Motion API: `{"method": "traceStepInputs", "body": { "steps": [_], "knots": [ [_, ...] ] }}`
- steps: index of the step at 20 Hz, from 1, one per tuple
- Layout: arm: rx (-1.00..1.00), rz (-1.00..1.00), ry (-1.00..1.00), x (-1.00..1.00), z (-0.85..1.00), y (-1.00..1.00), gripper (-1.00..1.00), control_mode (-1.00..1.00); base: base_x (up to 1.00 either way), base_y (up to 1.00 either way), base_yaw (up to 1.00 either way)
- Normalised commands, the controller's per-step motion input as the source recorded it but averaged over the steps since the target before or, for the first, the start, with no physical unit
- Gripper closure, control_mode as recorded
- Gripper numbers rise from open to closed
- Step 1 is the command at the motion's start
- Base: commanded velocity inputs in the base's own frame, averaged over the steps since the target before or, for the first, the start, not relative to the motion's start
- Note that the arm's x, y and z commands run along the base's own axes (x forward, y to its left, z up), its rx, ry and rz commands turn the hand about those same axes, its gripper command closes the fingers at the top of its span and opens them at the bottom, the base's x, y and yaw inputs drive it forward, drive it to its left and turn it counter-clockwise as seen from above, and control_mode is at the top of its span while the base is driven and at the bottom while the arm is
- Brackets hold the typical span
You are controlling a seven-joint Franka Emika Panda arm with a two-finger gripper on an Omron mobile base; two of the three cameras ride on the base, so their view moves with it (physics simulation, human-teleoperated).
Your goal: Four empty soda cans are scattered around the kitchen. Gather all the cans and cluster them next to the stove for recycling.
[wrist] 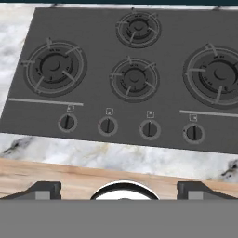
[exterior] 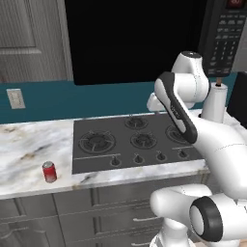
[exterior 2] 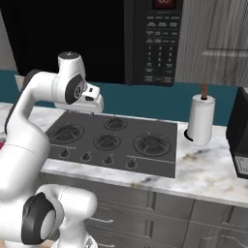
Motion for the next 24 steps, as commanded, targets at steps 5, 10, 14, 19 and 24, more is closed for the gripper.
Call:
{"method": "traceStepInputs", "body": {
  "steps": [5, 10, 14, 19, 24],
  "knots": [
    [0.00, 0.00, 0.00, 0.00, 0.00, 0.00, -1.00, 1.00, -0.13, 0.21, 0.05],
    [0.00, 0.00, 0.00, 0.00, 0.00, 0.00, -1.00, 1.00, -0.09, 0.13, 0.00],
    [0.00, 0.00, 0.00, 0.00, 0.00, 0.00, -1.00, 1.00, -0.44, 0.18, 0.04],
    [0.00, 0.00, 0.00, 0.00, 0.00, 0.00, -1.00, 1.00, -0.55, 0.22, 0.07],
    [0.00, 0.00, 0.00, 0.00, 0.00, 0.00, -1.00, 1.00, -0.59, 0.20, 0.08]
  ]
}}
